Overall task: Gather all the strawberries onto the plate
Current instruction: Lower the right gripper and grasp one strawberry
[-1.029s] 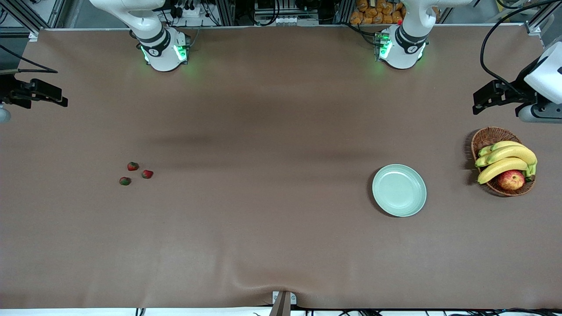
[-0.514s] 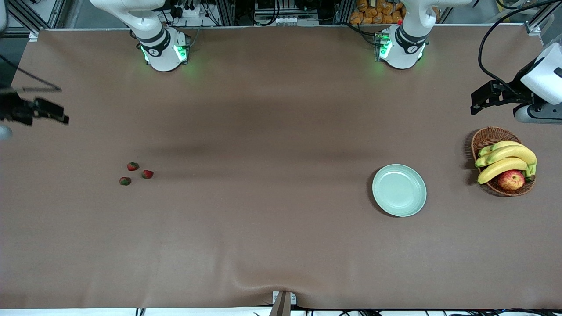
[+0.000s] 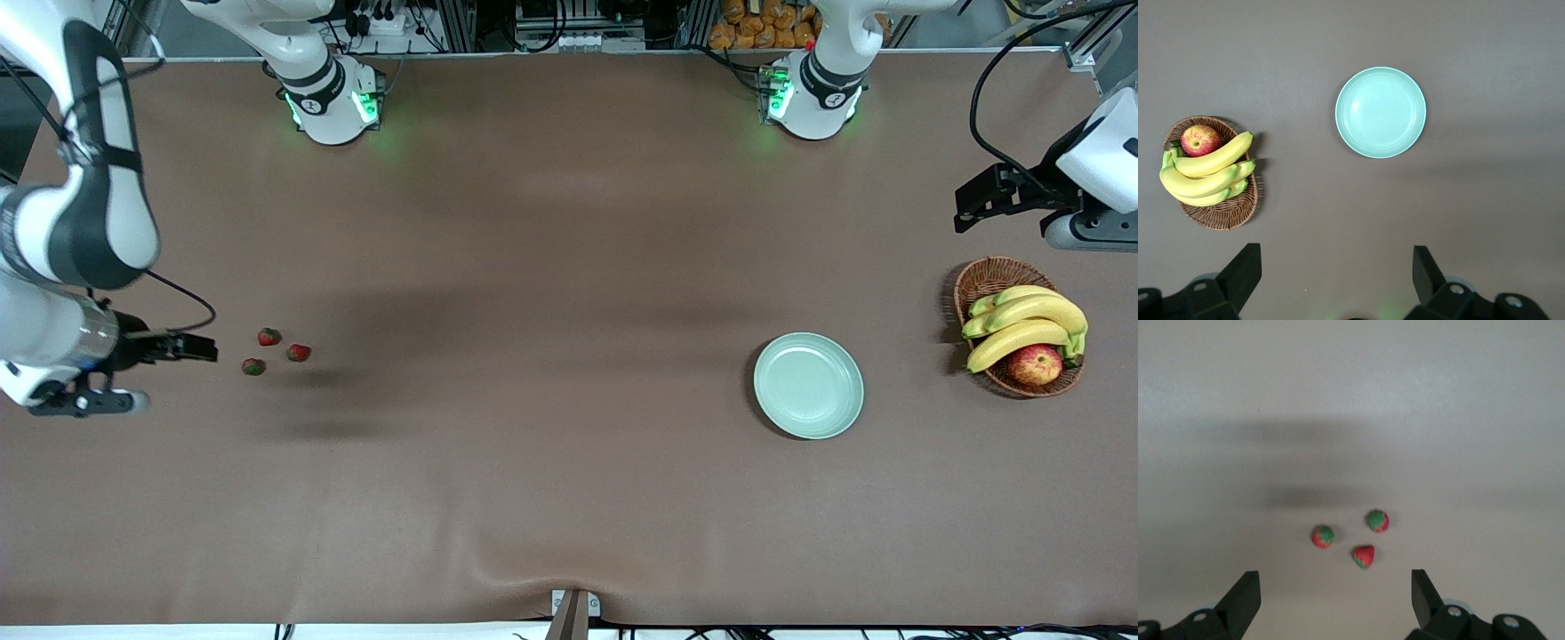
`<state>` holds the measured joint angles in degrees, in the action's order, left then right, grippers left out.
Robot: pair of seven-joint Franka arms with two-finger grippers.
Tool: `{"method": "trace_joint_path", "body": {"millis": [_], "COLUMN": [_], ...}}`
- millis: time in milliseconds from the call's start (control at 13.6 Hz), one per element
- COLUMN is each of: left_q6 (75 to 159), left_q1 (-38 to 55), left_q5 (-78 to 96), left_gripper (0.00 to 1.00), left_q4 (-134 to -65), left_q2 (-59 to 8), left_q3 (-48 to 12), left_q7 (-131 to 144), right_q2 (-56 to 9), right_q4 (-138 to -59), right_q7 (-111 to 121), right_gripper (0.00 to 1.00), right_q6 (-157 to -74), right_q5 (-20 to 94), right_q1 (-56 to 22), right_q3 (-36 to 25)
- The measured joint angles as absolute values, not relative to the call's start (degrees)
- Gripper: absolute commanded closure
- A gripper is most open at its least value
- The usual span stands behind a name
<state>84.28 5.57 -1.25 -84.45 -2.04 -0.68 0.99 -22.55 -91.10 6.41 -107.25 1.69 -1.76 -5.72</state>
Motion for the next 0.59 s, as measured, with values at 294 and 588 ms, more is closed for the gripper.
{"method": "trace_joint_path", "body": {"millis": [294,588], "left_q6": [84.26,84.25], "left_q1": [5.57,5.57], "left_q5": [-1.25,-1.25], "left_gripper": [0.0,0.0], "left_q4": [-84.5,-84.5], "left_q2": [-2.04,-2.04], "left_q3": [-0.67,-0.67], "left_q7": [0.99,0.99], "right_q2": [-26.5,-27.77], "right_q4": [-92.14,-102.48], "right_q7": [6.34,6.36], "right_gripper": [0.0,0.0], "right_q6": [-108.5,-119.33], "right_q5": [2.35,3.34], "right_q1": [-3.76,-4.41], "right_q3": [-5.54,-5.4]}}
